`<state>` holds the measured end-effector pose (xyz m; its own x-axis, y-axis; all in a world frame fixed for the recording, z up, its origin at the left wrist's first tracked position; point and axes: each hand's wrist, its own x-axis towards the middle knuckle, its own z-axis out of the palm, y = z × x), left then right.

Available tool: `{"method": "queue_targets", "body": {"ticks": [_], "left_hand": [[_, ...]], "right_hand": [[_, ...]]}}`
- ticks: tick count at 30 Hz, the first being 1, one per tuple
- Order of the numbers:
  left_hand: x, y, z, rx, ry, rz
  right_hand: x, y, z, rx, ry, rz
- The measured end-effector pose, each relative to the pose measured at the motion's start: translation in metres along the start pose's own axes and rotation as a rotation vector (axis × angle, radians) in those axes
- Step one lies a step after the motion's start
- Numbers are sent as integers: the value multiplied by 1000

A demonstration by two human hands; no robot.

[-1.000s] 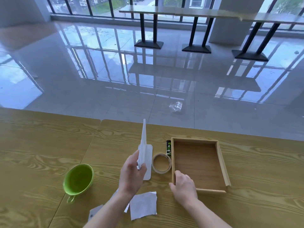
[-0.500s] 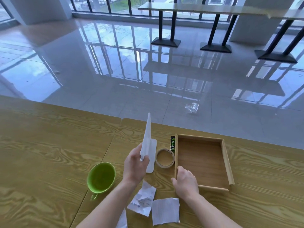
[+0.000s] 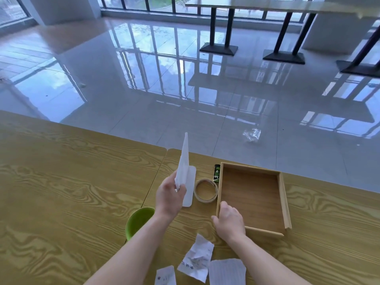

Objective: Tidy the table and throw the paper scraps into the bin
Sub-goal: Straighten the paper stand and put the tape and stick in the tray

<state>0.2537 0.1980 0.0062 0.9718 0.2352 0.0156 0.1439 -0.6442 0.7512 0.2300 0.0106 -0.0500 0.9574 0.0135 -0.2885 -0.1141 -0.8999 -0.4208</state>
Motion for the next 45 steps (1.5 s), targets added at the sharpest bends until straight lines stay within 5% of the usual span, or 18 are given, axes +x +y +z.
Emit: {"method": "queue_targets", "body": {"ticks": [13, 18, 26, 45], "left_hand": [[17, -10, -13, -83, 13, 69], [3, -23, -14, -146, 104, 50], [-6, -26, -11, -38, 237, 108], [40, -41, -35, 104, 267, 137]], "right_hand": [[13, -10, 4, 56, -35, 5], [33, -22, -30, 123, 163, -121], [146, -132, -78, 585, -120, -173], [191, -178, -67, 538, -130, -203]]}}
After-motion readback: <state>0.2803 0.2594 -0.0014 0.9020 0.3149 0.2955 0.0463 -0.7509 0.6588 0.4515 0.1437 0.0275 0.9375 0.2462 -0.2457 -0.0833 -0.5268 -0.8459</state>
